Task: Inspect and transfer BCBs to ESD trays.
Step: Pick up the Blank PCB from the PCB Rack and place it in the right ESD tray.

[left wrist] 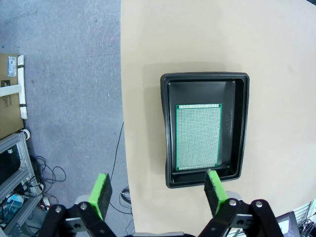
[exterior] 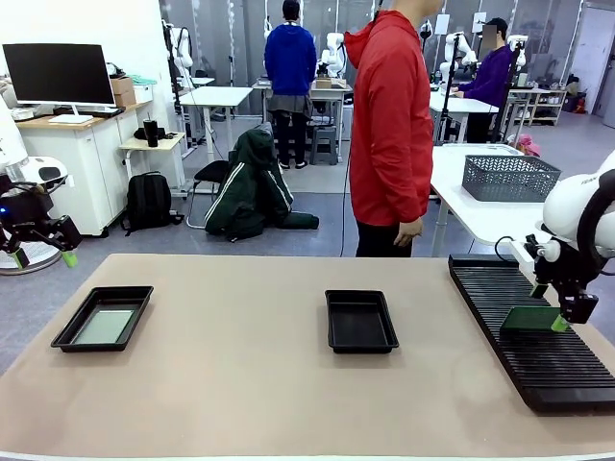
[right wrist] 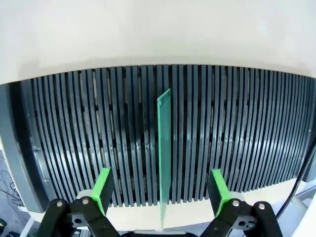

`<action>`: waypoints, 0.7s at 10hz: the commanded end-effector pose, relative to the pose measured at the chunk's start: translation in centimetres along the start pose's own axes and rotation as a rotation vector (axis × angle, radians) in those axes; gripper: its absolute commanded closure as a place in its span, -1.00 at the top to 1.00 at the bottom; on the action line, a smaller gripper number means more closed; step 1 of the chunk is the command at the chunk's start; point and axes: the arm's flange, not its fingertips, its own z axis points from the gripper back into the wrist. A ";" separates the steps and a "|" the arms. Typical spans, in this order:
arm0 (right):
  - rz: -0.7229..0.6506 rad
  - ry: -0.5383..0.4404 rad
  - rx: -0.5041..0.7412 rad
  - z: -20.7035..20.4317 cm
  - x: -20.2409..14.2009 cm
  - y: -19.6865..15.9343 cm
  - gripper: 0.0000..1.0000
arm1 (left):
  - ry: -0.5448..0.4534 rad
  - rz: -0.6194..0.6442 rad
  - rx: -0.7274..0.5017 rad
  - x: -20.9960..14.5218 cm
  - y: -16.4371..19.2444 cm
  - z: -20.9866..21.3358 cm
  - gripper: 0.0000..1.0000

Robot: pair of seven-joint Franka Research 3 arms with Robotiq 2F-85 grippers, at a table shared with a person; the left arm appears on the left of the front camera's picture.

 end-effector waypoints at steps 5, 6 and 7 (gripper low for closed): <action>0.026 -0.051 -0.064 -1.7 -1.0 -0.3 1.00 | -0.003 -0.006 -0.007 -0.1 0.1 0.0 1.00; 0.017 -0.050 -0.058 -1.8 -0.9 -0.4 1.00 | -0.003 -0.006 -0.007 -0.1 0.1 0.0 1.00; 0.016 -0.049 -0.049 -1.8 -0.9 -0.5 0.95 | -0.003 -0.006 -0.007 -0.1 0.1 0.0 1.00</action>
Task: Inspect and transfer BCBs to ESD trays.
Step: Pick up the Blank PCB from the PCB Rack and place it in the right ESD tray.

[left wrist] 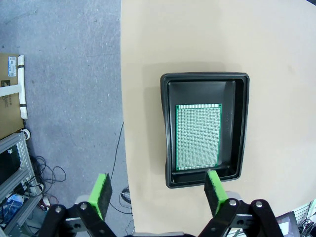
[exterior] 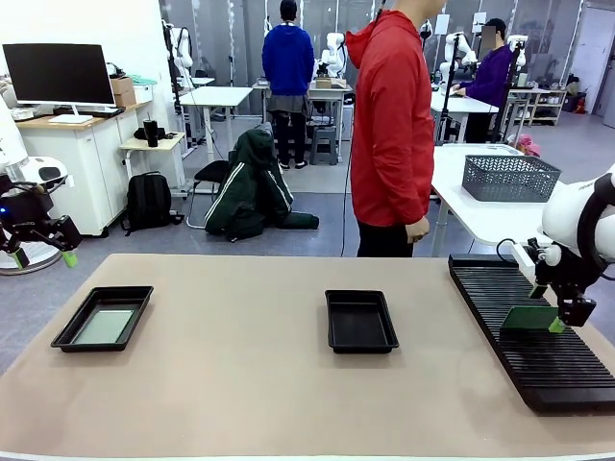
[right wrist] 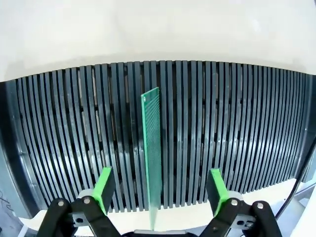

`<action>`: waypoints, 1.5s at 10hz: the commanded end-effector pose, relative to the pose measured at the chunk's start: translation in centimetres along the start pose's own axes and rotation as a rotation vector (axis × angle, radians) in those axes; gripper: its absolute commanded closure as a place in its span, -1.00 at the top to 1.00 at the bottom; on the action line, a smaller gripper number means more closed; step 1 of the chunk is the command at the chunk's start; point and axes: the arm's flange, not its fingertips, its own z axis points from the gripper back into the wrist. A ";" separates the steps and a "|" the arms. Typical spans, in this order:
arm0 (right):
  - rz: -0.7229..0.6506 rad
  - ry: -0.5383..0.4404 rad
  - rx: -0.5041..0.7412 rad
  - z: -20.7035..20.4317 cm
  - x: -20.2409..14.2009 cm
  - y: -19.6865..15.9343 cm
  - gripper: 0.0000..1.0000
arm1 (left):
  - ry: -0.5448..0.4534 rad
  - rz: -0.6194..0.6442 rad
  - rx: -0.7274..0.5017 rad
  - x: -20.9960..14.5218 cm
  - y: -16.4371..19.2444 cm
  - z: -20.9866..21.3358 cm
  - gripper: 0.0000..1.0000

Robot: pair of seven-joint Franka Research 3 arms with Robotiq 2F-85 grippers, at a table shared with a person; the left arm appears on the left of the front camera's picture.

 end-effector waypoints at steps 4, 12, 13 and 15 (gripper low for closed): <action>0.007 -0.011 0.000 -0.6 -0.3 -0.1 0.65 | -0.004 -0.006 -0.007 -0.1 0.1 0.0 1.00; 0.044 0.001 -0.007 -0.6 -0.2 0.0 0.07 | -0.004 -0.006 -0.007 -0.1 0.1 0.0 1.00; 0.053 0.010 -0.007 -0.6 -0.1 0.0 0.00 | -0.004 -0.006 -0.007 -0.1 0.1 0.0 1.00; 0.054 0.030 -0.001 -0.5 0.0 -0.1 -0.14 | -0.004 -0.006 -0.007 -0.1 0.1 0.0 1.00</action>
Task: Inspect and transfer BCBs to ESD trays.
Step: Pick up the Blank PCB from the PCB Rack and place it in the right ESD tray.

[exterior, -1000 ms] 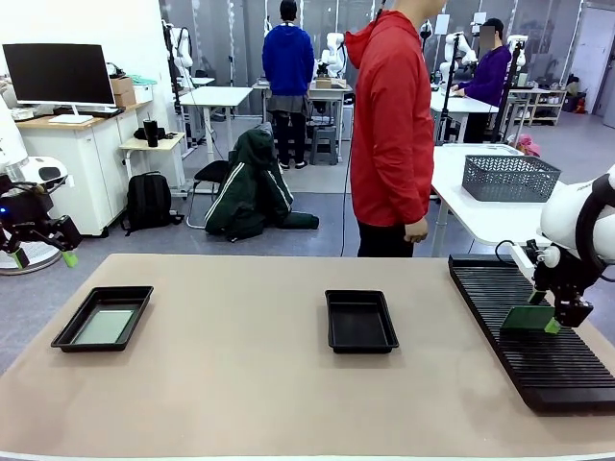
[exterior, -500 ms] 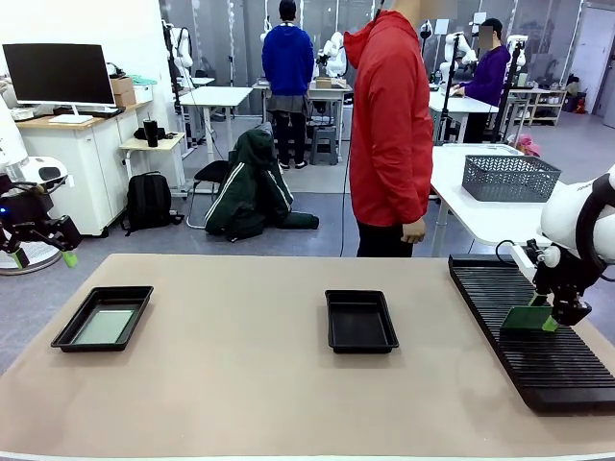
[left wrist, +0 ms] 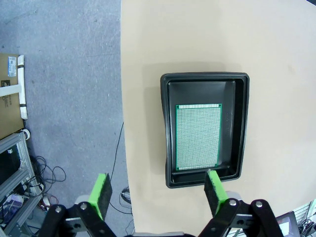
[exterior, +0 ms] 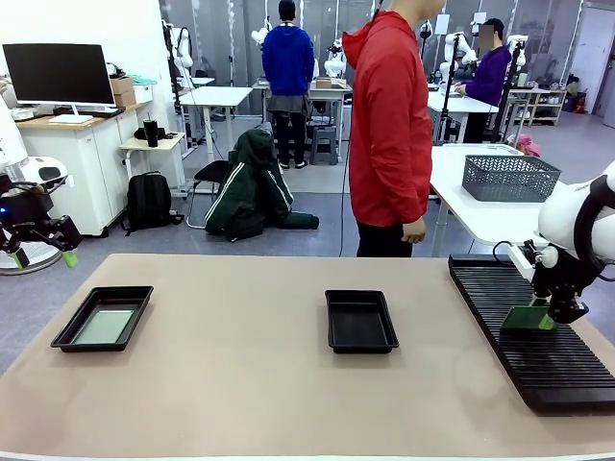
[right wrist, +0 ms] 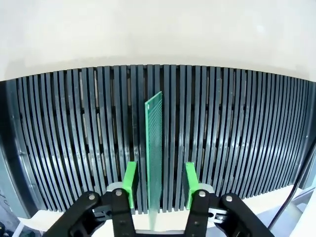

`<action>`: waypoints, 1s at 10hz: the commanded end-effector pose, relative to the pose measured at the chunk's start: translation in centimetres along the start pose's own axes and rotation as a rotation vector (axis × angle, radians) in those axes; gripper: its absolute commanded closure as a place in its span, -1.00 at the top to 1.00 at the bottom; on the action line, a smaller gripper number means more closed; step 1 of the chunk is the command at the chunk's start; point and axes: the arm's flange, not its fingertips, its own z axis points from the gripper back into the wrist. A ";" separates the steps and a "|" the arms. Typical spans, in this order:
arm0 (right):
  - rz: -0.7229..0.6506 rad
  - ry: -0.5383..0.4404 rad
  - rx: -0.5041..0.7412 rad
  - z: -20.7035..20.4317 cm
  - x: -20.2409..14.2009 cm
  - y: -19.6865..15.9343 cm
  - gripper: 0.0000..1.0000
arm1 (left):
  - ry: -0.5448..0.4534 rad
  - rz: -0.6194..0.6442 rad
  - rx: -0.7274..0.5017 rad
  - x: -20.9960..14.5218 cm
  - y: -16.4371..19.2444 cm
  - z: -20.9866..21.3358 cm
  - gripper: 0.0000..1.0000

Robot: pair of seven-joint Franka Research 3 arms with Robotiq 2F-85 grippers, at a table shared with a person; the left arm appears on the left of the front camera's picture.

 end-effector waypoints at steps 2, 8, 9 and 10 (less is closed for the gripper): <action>0.023 0.042 -0.001 0.1 -0.3 -0.1 -0.29 | -0.004 -0.006 -0.007 -0.1 0.1 0.0 1.00; 0.025 0.044 0.009 0.4 -0.4 0.0 -0.70 | -0.004 -0.006 -0.007 -0.1 0.1 0.0 1.00; 0.022 0.043 0.009 0.4 -0.5 0.0 -0.61 | -0.004 -0.006 -0.007 -0.1 0.1 0.0 1.00; 0.023 0.042 0.008 0.4 -0.4 0.1 -0.84 | -0.004 -0.006 -0.007 -0.1 0.1 0.0 1.00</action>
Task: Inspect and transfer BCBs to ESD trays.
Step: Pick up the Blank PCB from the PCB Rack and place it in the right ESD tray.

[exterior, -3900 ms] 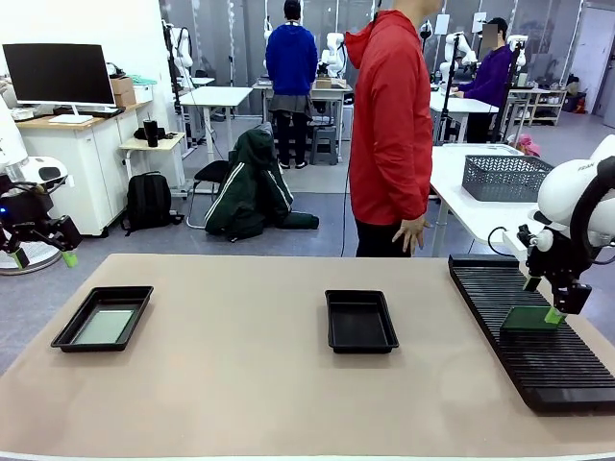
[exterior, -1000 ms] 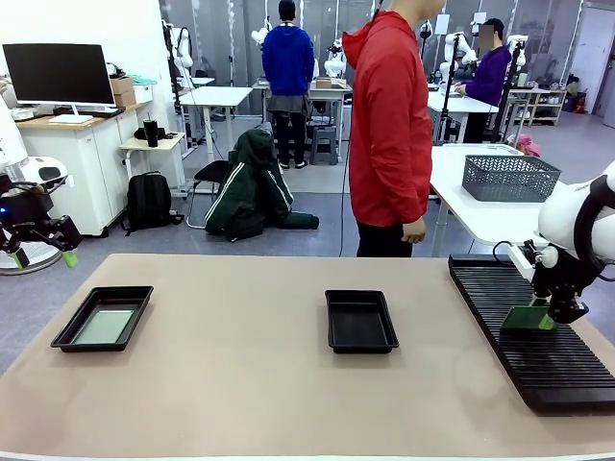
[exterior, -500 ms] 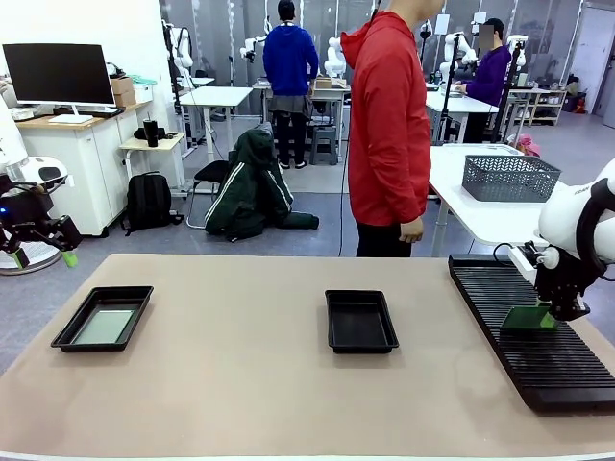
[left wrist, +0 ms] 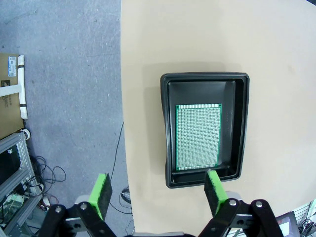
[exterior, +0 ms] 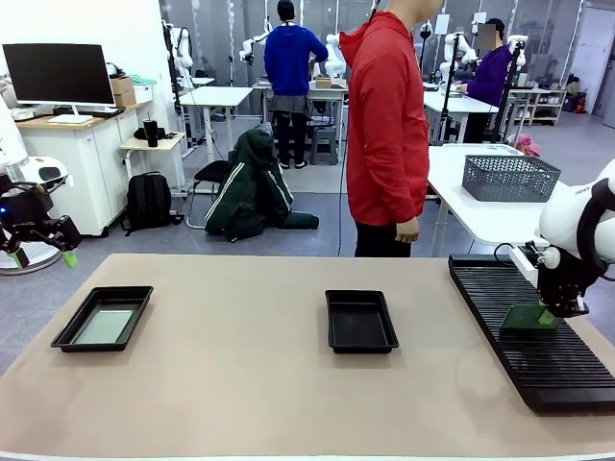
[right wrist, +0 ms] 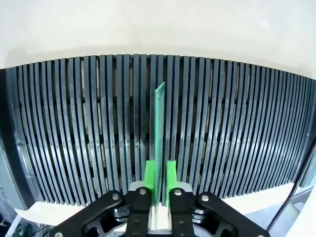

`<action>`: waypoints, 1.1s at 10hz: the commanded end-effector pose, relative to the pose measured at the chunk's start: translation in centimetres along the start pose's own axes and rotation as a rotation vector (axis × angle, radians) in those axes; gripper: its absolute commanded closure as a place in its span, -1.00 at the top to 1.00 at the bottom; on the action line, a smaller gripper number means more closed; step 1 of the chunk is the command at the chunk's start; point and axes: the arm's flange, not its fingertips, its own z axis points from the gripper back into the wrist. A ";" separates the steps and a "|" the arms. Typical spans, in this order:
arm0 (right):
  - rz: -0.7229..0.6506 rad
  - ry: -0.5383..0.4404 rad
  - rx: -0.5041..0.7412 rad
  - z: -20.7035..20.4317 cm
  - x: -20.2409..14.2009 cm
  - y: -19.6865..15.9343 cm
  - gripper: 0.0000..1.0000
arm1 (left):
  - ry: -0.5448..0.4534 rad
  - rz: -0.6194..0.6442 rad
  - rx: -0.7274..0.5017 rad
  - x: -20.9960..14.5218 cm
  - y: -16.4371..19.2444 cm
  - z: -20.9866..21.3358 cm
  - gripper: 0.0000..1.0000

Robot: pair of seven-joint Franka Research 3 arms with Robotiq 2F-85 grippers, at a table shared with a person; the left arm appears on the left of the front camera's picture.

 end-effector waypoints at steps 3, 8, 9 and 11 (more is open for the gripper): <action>-0.008 0.014 0.004 0.4 0.1 0.3 -0.88 | -0.004 -0.006 -0.007 -0.1 0.1 0.0 1.00; -0.017 0.000 0.017 2.4 0.1 0.0 -0.97 | -0.004 -0.006 -0.007 -0.1 0.1 0.0 1.00; -0.019 0.003 0.019 3.2 0.2 -0.1 -0.97 | -0.004 -0.006 -0.007 -0.1 0.1 0.0 1.00; -0.038 0.002 0.016 6.5 0.4 0.0 -0.97 | -0.004 -0.006 -0.007 -0.1 0.1 0.0 1.00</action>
